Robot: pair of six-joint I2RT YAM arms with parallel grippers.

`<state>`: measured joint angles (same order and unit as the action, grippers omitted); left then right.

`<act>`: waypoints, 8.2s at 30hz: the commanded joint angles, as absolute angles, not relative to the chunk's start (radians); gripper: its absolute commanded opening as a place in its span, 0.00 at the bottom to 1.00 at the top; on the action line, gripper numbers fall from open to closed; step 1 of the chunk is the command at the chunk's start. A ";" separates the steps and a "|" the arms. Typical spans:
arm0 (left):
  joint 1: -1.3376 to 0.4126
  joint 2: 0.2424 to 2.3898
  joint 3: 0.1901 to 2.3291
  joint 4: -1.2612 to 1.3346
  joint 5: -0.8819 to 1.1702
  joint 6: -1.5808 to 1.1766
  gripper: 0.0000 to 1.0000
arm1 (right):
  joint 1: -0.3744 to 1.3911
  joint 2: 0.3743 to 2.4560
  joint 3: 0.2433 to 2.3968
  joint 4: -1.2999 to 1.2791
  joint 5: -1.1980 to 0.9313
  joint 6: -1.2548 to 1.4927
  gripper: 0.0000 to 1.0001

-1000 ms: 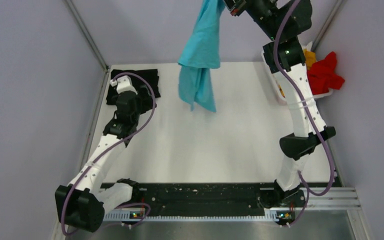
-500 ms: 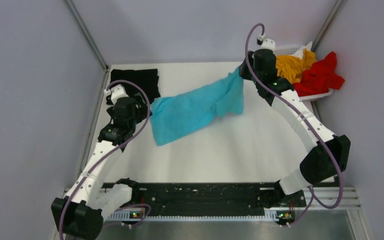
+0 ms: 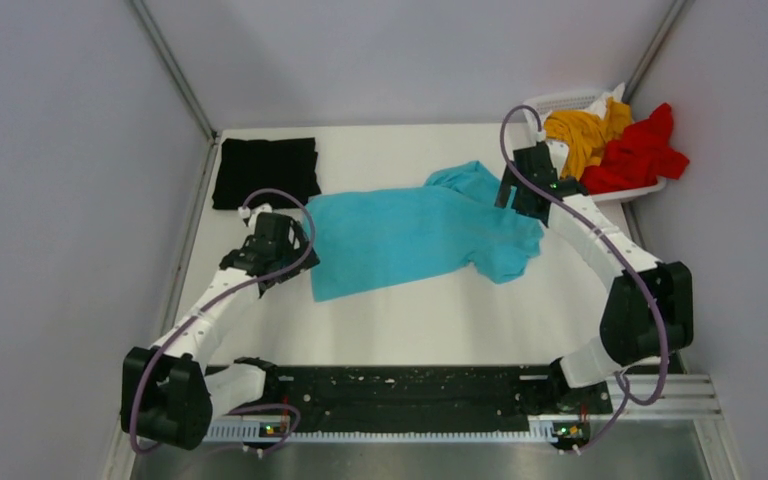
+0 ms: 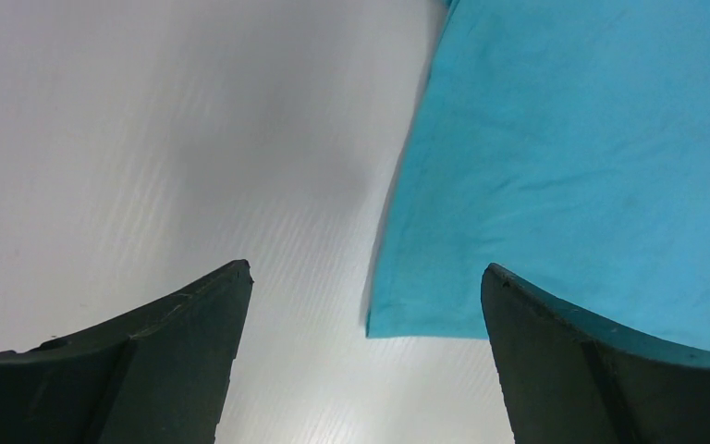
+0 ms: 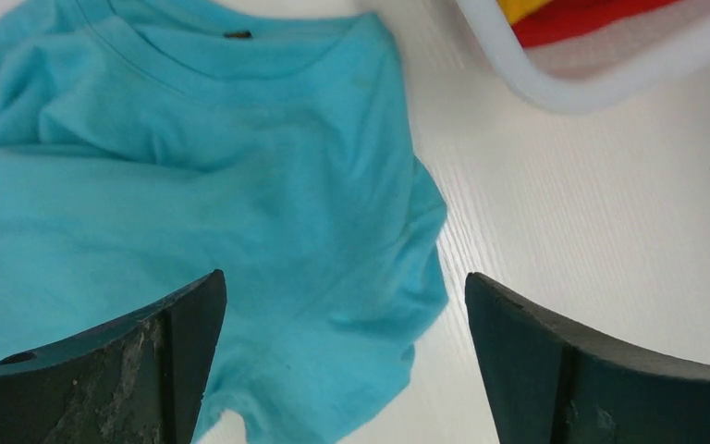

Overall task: Fold and stack the t-shirts
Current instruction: Move the tshirt to the center of the board, then flatten out the tshirt

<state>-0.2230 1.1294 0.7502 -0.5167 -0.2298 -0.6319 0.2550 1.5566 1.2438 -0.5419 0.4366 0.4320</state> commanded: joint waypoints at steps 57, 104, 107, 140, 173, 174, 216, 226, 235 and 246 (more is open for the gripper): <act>-0.340 1.355 0.772 -0.467 -0.039 -0.734 0.00 | 0.199 1.417 0.627 -0.158 0.243 0.620 0.44; -0.330 0.789 1.725 -0.293 0.125 -0.297 0.00 | 0.199 0.910 1.931 -0.428 -0.152 0.139 0.00; -0.329 0.807 1.730 -0.287 0.110 -0.302 0.00 | 0.199 0.923 1.945 -0.429 -0.152 0.129 0.00; -0.161 1.694 1.340 -0.381 -0.087 -0.621 0.99 | 0.198 1.555 1.092 0.020 -0.122 0.355 0.99; -0.204 1.791 1.046 -0.391 0.104 -0.598 0.99 | 0.227 1.963 1.183 0.243 -0.016 0.441 0.99; -0.201 1.793 1.046 -0.401 0.097 -0.592 0.99 | 0.228 1.991 1.222 0.250 -0.005 0.441 0.99; -0.180 2.063 1.559 -0.458 0.073 -0.530 0.99 | 0.206 1.949 1.308 -0.289 0.182 0.362 0.99; -0.137 2.259 1.764 -0.494 0.117 -0.527 0.99 | 0.169 2.169 1.555 -0.332 0.192 0.338 0.99; -0.099 2.463 2.058 -0.499 0.184 -0.519 0.99 | 0.141 2.325 1.839 -0.384 0.154 0.285 0.99; -0.095 2.479 2.286 -0.488 0.272 -0.513 0.99 | 0.141 2.300 1.982 -0.415 0.065 0.192 0.99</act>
